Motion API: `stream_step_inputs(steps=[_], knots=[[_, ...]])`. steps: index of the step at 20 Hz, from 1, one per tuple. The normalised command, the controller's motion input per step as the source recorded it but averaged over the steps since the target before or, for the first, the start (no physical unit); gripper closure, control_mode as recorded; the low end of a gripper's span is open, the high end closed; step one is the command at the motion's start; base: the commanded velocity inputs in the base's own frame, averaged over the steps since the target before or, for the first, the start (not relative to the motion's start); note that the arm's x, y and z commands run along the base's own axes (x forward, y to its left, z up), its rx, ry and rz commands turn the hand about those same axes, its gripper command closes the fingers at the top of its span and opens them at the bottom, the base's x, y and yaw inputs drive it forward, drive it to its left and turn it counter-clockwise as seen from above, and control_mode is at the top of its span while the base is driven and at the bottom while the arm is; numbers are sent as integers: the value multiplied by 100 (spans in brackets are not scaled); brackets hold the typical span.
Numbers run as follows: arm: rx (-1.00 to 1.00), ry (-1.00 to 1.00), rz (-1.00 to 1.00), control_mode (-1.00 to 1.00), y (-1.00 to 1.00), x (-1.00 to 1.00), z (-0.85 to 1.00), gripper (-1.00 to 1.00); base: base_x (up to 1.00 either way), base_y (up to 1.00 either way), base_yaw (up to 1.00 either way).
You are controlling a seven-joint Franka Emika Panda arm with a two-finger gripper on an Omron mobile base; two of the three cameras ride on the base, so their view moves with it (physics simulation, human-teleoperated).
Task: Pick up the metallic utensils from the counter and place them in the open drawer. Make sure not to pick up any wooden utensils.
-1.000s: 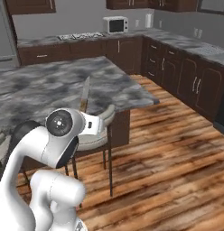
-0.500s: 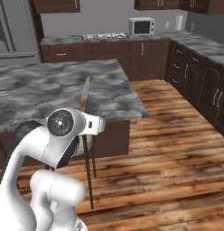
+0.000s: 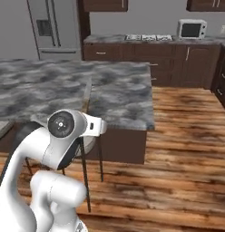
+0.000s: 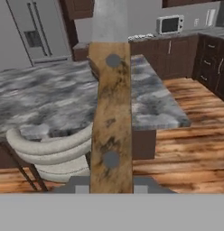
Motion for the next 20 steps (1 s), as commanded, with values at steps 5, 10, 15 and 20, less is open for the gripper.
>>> stream_step_inputs(steps=[5,10,15,20], knots=[[0,0,0,100,0,0,0,100,7,-38,89],[0,0,0,100,0,0,0,100,2,-37,90],[0,0,0,100,0,0,0,100,3,-64,50],[0,0,0,100,0,0,0,100,0,-68,39]])
